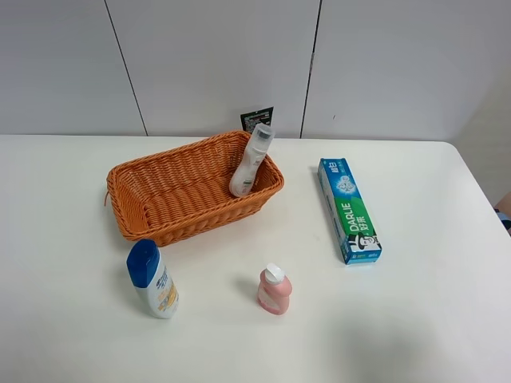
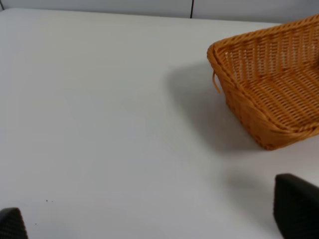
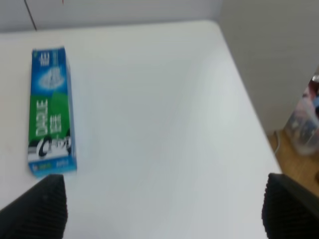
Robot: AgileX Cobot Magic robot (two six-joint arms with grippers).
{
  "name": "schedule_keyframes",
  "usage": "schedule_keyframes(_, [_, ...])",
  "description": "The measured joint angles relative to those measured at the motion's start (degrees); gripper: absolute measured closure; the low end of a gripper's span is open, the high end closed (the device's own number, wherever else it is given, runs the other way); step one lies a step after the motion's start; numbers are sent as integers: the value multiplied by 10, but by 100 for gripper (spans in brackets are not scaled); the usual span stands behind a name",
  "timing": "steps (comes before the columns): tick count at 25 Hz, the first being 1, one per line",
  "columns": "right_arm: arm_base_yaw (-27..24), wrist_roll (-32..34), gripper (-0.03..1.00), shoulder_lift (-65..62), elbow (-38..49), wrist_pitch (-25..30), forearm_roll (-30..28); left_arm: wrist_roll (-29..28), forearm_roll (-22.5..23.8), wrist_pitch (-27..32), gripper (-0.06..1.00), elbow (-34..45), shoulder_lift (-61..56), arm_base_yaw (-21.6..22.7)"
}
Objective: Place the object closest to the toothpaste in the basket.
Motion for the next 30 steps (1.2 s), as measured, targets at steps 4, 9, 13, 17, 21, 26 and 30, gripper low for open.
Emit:
schedule_keyframes(4, [0, 0, 19, 0, 16, -1, 16, 0, 0, 0, -5, 0, 0, 0])
schedule_keyframes(9, [0, -1, 19, 0, 16, -5, 18, 0, 0, 0, -5, 0, 0, 0])
schedule_keyframes(13, [0, -1, 19, 0, 16, -8, 18, 0, 0, 0, -5, 0, 0, 0])
schedule_keyframes(17, [0, -1, 19, 0, 16, -8, 18, 0, 0, 0, -5, 0, 0, 0])
schedule_keyframes(21, [0, -1, 19, 0, 16, -8, 18, 0, 0, 0, -5, 0, 0, 0])
schedule_keyframes(26, [0, -1, 19, 0, 16, -8, 18, 0, 0, 0, -5, 0, 0, 0])
schedule_keyframes(30, [0, -1, 19, 0, 16, -8, 18, 0, 0, 0, -5, 0, 0, 0])
